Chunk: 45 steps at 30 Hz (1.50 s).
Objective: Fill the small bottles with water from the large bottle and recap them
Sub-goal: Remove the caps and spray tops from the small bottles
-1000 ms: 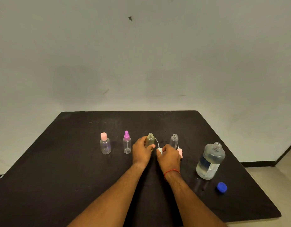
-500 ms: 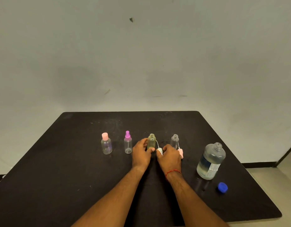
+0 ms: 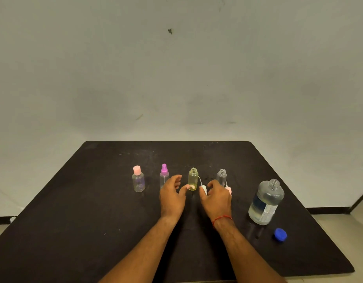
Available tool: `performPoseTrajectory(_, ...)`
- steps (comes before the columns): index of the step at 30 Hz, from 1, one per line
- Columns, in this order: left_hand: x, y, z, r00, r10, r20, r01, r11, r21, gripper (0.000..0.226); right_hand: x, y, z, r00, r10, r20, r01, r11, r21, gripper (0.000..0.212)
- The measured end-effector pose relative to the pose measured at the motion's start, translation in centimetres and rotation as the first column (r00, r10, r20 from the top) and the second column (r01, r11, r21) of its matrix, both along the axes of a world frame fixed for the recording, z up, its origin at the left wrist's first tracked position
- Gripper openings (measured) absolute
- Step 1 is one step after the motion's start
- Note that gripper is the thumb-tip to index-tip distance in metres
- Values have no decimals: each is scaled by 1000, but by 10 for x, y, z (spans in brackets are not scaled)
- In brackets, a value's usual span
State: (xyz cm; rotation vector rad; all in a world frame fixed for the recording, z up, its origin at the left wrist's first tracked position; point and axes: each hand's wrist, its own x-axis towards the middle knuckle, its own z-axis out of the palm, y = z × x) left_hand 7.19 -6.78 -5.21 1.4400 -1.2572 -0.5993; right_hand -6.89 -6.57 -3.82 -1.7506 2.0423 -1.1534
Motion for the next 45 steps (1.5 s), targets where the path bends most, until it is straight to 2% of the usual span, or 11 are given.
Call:
performPoseTrajectory(9,31,21,8,993,113,-19,-114,991,-75,27,15,4,29,993,110,46,-99,976,-196,16)
performPoseTrajectory(14,48,27,12,988,153,-36,-155,985,-72,24,39,2,42,984,181,-6,-176,948,-267,13)
performPoseTrajectory(22,71,25,10,986,166,-23,-167,986,-18,37,74,-11,47,948,298,-112,-315,931,-187,27)
performPoseTrajectory(29,72,6,6,998,59,-20,-58,996,61,52,95,-29,51,936,326,-134,-332,943,-27,33)
performPoseTrajectory(36,66,-11,7,999,-1,34,-3,996,94,21,100,-38,51,921,381,-86,-375,924,74,23)
performPoseTrajectory(40,64,-16,9,1000,-23,21,21,996,85,17,100,-43,55,911,408,-62,-402,911,91,12)
performPoseTrajectory(45,64,-13,16,998,-47,44,45,999,30,14,97,-48,60,904,420,-78,-412,906,100,11)
